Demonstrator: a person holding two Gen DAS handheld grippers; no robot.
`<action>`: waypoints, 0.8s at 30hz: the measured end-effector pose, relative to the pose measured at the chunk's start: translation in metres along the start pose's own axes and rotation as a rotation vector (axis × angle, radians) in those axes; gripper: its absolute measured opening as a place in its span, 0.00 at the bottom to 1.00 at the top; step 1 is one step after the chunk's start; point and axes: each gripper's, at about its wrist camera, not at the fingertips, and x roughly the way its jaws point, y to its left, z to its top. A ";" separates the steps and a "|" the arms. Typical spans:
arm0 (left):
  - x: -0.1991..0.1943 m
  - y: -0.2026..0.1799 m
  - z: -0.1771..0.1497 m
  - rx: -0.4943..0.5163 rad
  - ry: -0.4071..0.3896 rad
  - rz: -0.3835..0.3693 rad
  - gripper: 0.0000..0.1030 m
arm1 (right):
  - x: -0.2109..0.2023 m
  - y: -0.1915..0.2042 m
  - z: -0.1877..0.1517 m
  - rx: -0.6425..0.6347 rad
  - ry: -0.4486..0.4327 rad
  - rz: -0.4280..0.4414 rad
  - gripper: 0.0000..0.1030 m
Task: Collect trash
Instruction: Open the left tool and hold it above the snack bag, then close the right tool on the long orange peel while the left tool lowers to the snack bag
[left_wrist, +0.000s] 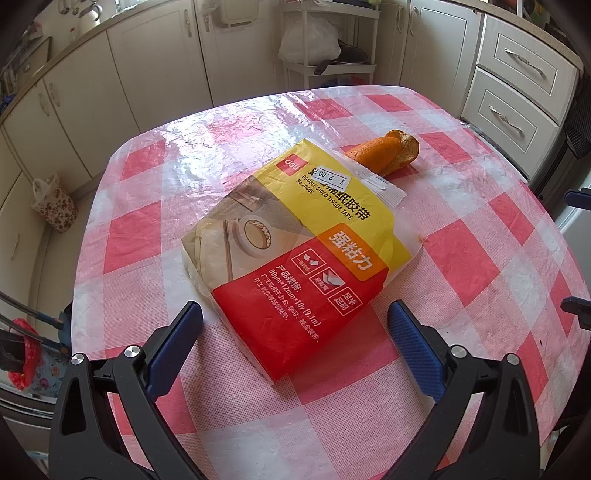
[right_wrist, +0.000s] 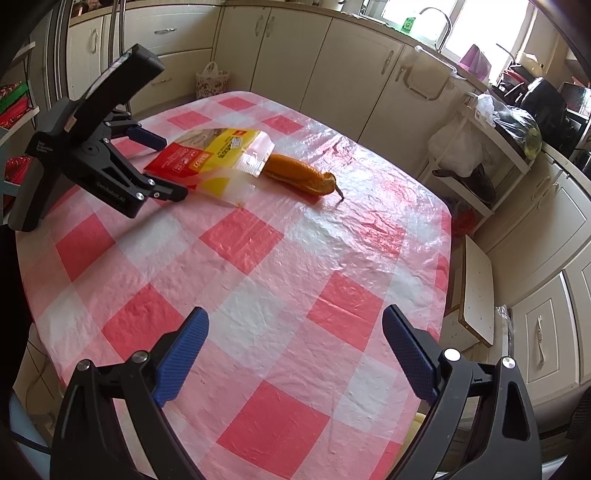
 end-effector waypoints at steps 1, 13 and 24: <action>0.000 0.000 0.000 0.000 0.000 0.000 0.94 | -0.001 0.000 0.001 0.001 -0.005 0.003 0.88; 0.000 0.000 0.000 0.000 0.000 0.000 0.94 | -0.003 0.006 0.000 -0.043 -0.034 -0.011 0.89; -0.021 0.009 -0.005 -0.032 -0.077 -0.089 0.92 | 0.020 -0.008 0.023 -0.045 -0.064 0.016 0.89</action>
